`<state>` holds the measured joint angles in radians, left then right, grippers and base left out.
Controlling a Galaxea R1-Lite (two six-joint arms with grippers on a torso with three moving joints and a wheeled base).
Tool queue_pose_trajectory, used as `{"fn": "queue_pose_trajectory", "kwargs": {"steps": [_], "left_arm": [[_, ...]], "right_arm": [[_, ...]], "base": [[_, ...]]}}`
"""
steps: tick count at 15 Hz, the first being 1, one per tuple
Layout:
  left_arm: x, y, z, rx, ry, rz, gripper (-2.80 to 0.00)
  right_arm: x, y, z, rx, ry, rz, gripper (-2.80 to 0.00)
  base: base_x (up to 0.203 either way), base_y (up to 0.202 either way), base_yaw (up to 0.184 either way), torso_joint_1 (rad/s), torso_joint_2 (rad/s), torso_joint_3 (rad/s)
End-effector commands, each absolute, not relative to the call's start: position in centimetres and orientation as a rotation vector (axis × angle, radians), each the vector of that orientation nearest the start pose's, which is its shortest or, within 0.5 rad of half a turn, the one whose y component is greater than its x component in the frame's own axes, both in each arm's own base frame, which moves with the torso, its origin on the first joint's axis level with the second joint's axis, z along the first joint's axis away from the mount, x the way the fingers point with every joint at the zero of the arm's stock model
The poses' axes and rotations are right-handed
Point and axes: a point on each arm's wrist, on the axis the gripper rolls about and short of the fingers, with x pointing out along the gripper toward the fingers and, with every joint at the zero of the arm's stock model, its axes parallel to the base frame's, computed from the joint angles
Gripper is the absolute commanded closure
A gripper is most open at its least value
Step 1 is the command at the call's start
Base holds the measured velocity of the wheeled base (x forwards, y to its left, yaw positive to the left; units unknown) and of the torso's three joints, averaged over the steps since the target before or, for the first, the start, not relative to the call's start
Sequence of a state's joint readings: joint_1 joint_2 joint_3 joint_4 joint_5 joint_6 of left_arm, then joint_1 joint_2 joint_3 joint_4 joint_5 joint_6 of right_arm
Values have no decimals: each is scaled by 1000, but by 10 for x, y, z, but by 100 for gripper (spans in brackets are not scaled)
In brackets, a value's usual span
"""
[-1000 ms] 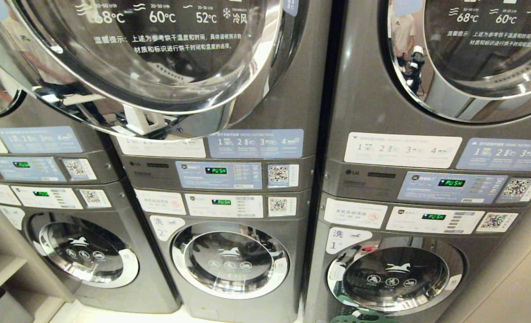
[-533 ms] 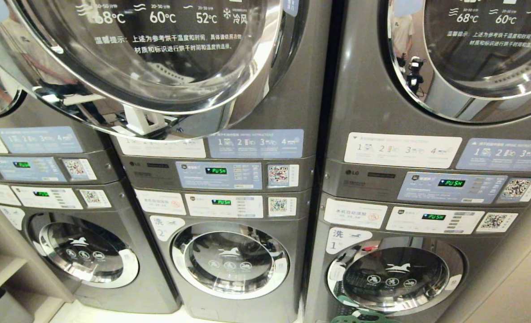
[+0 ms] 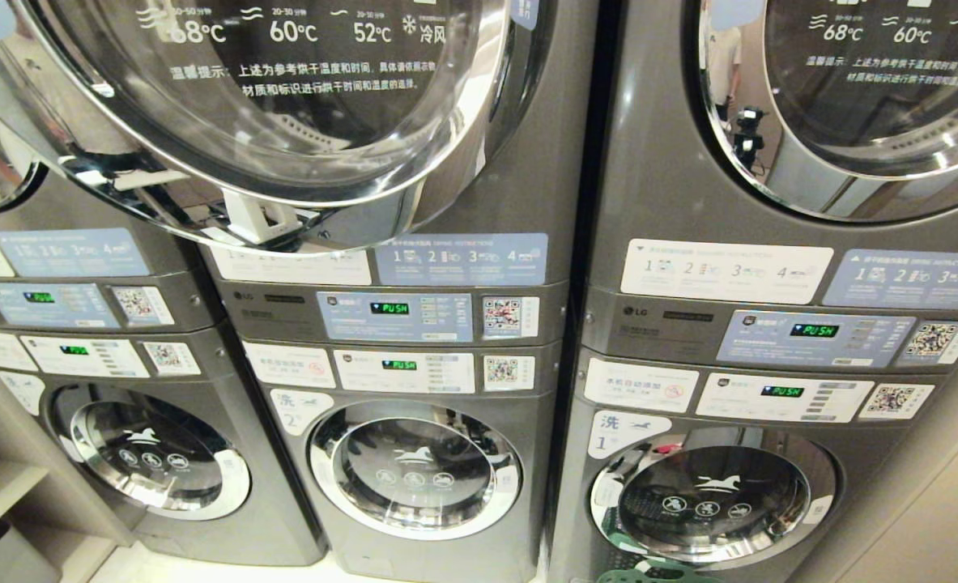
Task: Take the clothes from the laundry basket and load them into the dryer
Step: Close the dryer
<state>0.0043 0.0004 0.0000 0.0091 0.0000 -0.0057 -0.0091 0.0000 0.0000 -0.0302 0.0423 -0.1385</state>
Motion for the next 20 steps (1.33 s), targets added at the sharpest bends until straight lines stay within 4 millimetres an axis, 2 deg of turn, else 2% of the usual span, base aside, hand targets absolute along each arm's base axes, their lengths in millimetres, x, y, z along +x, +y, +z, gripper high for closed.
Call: {"fn": "queue_pose_trajectory", "kwargs": {"steps": [1, 20], "left_arm": [[-23, 0, 74, -6, 9, 5, 0], [-23, 0, 74, -6, 9, 5, 0]], "right_arm": [[-22, 1, 75, -140, -21, 32, 0], [-22, 1, 75, -145, -19, 23, 0]], "base": [[0, 0, 0, 0, 0, 0], [7, 0, 0, -1, -1, 0]]}}
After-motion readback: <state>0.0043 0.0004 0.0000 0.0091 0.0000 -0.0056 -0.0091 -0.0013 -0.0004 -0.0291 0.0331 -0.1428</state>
